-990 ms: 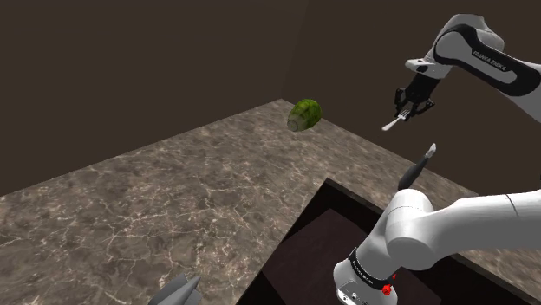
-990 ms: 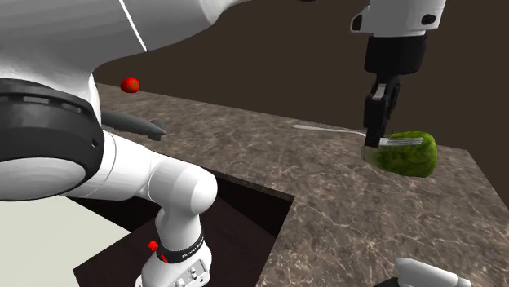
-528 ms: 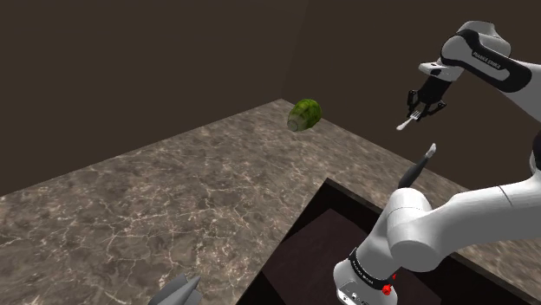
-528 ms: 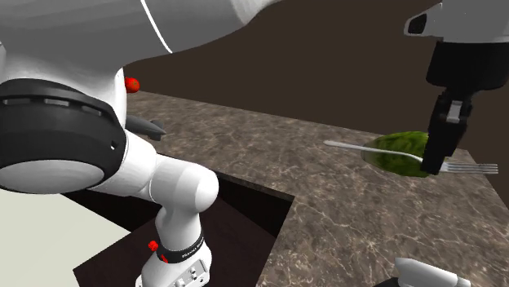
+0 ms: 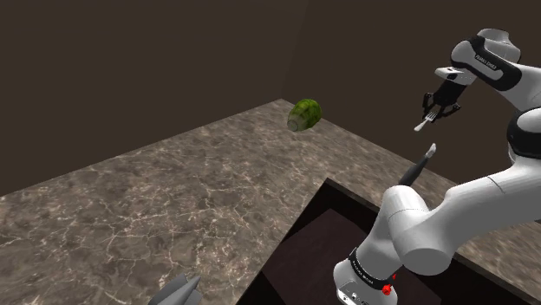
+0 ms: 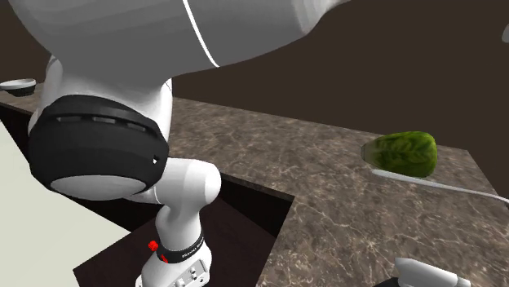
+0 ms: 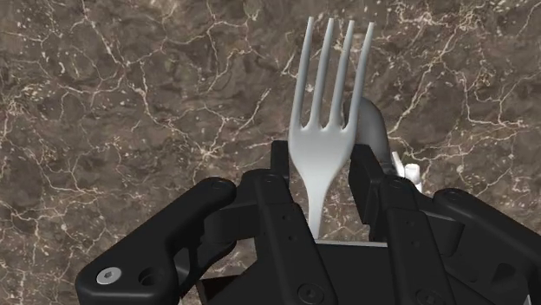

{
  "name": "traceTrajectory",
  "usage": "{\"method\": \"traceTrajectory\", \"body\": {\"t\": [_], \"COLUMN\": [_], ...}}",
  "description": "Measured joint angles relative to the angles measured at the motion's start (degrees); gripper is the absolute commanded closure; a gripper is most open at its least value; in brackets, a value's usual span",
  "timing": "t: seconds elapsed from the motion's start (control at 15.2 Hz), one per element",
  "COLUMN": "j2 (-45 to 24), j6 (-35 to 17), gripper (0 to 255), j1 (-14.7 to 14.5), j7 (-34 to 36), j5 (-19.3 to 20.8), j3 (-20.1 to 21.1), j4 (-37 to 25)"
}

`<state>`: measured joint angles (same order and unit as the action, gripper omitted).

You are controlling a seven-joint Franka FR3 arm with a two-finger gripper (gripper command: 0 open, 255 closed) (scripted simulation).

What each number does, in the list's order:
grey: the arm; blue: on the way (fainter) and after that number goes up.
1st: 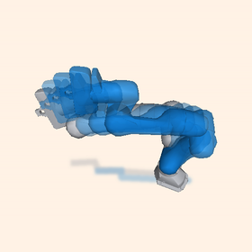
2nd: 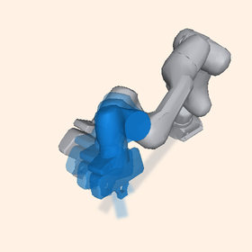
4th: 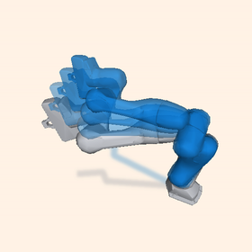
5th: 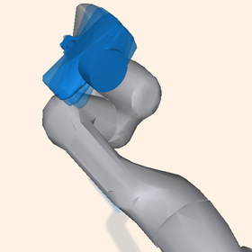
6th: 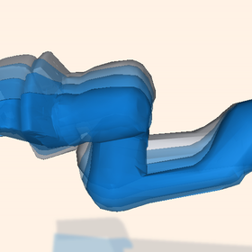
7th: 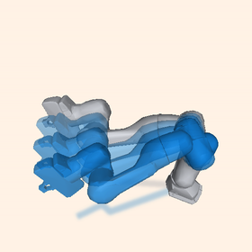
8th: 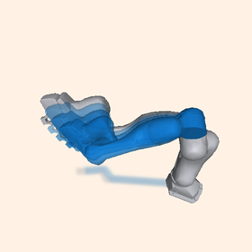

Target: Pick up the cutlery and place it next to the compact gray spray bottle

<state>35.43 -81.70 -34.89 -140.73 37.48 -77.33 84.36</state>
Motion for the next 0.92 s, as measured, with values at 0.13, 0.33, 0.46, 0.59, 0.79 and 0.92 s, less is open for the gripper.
{"method": "traceTrajectory", "body": {"t": [0.13,0.33,0.46,0.59,0.79,0.92], "j2": [0.25,1.01,1.55,2.01,2.69,3.14], "j6": [0.41,-1.18,-2.55,-3.67,-5.81,-7.0], "gripper": [255,255,255,255,255,255], "j1": [-4.67,-3.84,-3.08,-2.58,-1.05,-0.56], "j7": [-1.55,-1.5,-1.15,-0.89,0.02,0.39], "j5": [0.9,1.51,1.89,2.24,2.7,3.08], "j3": [-4.68,-4.84,-4.78,-4.86,-4.31,-4.42], "j4": [-3.88,-1.99,-0.18,1.22,4.47,5.98]}}
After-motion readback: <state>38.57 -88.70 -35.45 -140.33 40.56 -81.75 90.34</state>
